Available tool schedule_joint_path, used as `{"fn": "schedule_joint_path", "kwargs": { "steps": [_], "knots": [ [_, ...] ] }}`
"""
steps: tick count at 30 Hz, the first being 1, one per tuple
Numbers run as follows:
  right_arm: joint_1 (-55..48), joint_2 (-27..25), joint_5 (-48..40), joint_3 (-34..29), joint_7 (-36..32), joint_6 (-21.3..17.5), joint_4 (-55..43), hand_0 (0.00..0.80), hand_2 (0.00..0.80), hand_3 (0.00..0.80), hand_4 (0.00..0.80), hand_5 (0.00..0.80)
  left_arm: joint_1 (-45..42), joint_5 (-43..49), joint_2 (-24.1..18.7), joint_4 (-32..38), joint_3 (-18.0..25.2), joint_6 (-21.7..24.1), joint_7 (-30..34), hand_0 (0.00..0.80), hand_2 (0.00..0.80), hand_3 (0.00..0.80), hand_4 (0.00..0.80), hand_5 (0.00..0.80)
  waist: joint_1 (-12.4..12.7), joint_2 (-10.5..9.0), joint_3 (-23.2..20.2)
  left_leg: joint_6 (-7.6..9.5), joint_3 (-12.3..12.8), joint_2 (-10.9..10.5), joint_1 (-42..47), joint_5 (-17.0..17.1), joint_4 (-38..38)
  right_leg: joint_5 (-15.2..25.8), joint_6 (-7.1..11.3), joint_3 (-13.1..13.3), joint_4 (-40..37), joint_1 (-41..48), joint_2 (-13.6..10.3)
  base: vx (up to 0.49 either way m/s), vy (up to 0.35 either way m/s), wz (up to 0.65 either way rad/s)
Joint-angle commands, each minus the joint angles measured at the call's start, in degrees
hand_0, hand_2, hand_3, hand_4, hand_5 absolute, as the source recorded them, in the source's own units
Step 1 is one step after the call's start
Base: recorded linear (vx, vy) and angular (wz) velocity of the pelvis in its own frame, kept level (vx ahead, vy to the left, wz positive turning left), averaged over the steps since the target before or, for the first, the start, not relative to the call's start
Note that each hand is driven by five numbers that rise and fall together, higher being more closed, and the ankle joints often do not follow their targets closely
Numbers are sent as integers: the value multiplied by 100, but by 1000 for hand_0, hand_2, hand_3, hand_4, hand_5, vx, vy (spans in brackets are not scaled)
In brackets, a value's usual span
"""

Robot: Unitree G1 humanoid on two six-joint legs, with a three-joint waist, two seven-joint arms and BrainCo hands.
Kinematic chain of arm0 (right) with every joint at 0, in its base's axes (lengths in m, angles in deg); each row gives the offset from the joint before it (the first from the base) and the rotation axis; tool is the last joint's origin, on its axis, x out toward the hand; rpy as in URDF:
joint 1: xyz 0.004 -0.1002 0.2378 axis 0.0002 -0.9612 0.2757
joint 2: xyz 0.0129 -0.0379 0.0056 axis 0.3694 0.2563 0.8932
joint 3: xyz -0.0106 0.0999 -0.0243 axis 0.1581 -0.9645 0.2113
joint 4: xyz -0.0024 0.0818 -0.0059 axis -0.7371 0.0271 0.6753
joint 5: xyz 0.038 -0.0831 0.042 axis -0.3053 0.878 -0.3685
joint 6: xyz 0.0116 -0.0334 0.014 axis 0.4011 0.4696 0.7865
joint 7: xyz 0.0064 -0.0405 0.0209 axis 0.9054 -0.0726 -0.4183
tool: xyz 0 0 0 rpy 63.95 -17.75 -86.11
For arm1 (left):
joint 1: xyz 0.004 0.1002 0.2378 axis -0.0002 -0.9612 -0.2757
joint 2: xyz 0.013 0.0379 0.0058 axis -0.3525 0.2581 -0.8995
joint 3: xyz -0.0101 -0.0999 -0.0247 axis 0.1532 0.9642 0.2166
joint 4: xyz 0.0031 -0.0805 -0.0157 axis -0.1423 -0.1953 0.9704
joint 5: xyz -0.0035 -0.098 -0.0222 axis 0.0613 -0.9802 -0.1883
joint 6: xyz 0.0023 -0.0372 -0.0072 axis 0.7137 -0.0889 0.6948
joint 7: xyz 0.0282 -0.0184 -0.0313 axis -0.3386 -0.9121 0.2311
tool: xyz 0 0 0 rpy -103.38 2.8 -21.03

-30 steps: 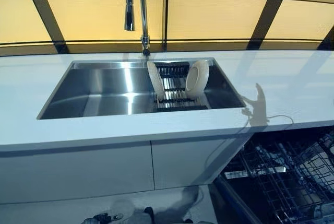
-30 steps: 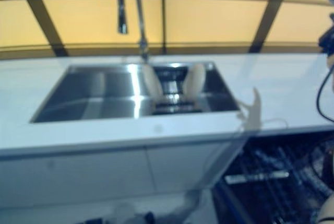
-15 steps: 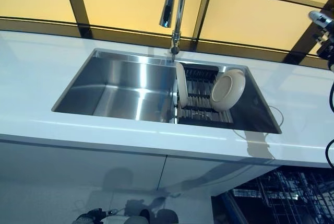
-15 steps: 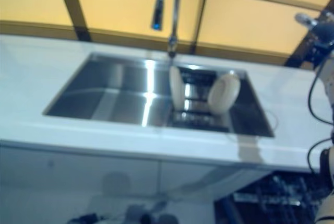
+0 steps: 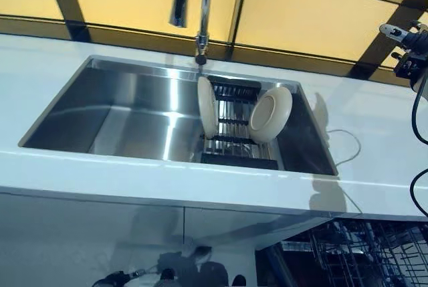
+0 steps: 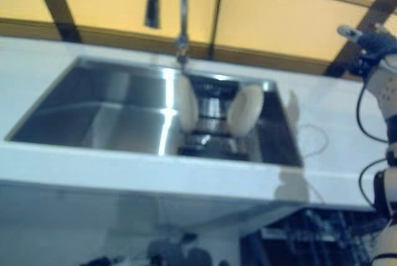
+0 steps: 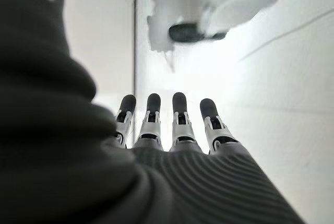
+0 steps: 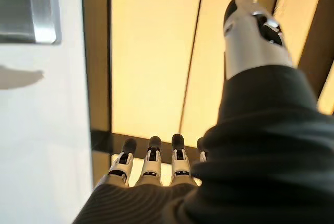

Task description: Take plates into dishwasher

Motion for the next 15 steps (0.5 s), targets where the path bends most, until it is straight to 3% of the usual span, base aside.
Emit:
{"fn": "schedule_joint_path", "kwargs": {
  "steps": [1, 9, 15],
  "knots": [
    [920, -258, 128, 463, 219, -378, 216, 0, 0, 0, 0, 0, 111, 3, -191, -317, -276, 180, -24, 0, 0, 0, 0, 0, 96, 8, -170, 61, 197, -67, -23, -124, -9, -138, 417, -112, 39, 126, -221, 91, 4, -4],
    [858, -60, 327, 467, 101, -553, -140, 0, 0, 0, 0, 0, 37, 67, -136, -268, -411, 297, 27, 0, 0, 0, 0, 0, 125, 106, 86, 10, 105, -33, -226, -80, -34, -87, 454, -153, 18, -70, -255, 10, 13, 3],
    [639, 72, 101, 411, -20, -239, -514, 0, 0, 0, 0, 0, -12, 103, -171, -152, -431, 311, 39, 0, 0, 0, 0, 0, 157, 106, 285, -11, 47, -28, -367, -50, -34, -39, 478, -159, -9, -174, -267, -1, -18, 6]
  ]
}}
